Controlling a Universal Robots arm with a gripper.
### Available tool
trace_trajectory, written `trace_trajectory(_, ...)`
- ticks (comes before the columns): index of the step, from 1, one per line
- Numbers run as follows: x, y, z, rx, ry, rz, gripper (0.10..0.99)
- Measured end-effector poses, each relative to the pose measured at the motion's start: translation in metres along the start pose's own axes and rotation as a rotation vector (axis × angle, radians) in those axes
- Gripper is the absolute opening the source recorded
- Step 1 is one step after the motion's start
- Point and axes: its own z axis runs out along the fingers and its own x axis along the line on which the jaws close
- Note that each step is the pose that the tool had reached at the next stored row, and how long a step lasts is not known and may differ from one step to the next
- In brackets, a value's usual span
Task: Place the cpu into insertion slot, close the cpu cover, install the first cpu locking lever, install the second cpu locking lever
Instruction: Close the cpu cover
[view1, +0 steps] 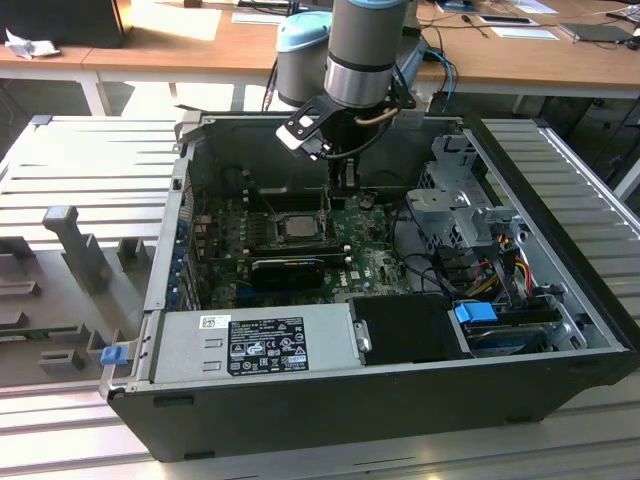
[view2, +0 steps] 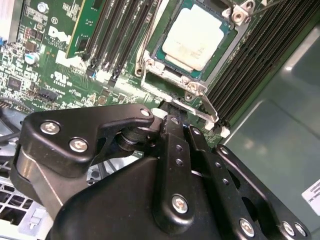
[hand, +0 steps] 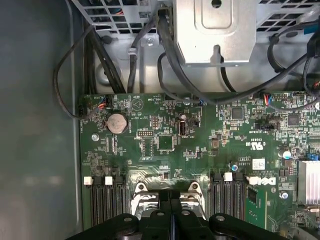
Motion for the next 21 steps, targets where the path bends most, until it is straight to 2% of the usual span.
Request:
trace_trajectory(4, -0.0002, -0.0082, 0.0002, 0.0, -0.0001, 0.0, 0.106)
trace_trajectory(5, -0.0002, -0.0112, 0.0019, 0.0, -0.0001, 0.0, 0.106)
trace_trajectory(8, -0.0004, -0.0117, 0.0129, 0.0, -0.0005, -0.016, 0.106)
trace_trajectory(9, -0.0006, -0.0187, 0.0171, -0.001, -0.0005, -0.022, 0.106)
trace_trajectory(10, -0.0009, -0.0294, 0.0177, -0.003, -0.0009, -0.022, 0.106)
trace_trajectory(16, -0.0013, -0.0476, 0.0184, -0.007, -0.0002, -0.022, 0.106)
trace_trajectory(21, -0.0014, -0.0507, 0.0184, -0.007, -0.0003, -0.022, 0.106)
